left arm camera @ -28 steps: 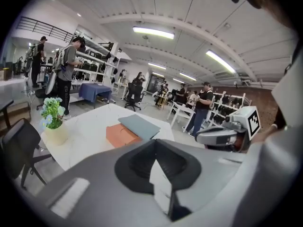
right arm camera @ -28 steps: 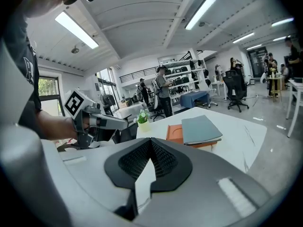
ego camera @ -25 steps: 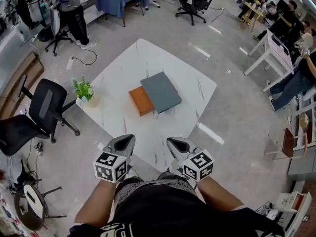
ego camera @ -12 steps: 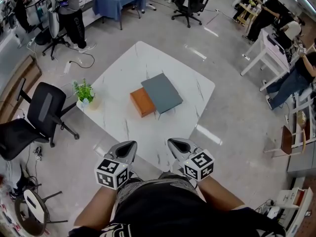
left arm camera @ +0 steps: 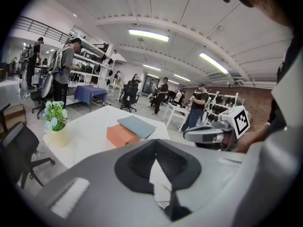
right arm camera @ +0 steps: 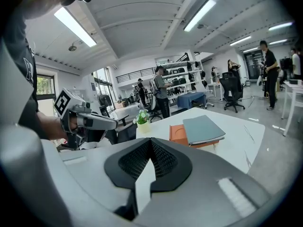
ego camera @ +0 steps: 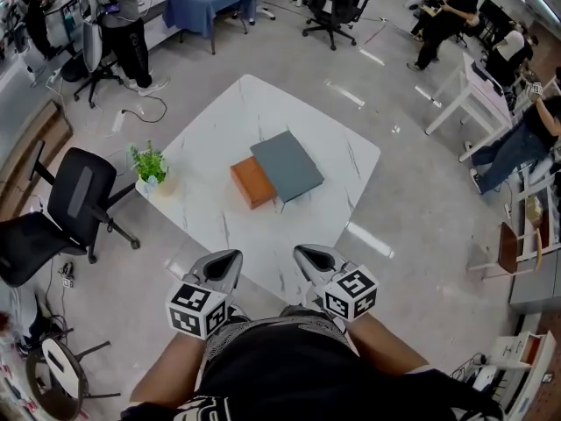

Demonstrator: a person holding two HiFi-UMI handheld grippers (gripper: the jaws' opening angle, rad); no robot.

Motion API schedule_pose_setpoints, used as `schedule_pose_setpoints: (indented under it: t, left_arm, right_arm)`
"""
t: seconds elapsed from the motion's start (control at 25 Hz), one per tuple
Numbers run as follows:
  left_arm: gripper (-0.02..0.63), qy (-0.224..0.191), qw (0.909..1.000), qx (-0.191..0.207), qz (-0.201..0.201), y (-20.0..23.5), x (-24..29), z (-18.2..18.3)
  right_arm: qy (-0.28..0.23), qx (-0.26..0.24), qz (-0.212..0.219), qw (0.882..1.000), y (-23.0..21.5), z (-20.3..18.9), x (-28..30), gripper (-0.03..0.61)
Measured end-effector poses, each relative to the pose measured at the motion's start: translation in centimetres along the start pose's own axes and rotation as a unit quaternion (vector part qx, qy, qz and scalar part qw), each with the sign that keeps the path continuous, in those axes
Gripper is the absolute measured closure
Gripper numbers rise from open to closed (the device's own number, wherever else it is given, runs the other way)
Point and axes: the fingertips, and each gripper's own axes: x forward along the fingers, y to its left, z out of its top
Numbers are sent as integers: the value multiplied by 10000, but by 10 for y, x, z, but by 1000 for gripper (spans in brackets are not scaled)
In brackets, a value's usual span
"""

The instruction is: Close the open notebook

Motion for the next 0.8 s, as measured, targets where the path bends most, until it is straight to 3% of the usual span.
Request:
schedule_pose_setpoints:
  t: [0.8]
  left_arm:
    - [555, -46, 10000, 25, 15, -2, 0, 3]
  right_arm:
    - [-12, -25, 25, 10000, 1, 0, 4, 578]
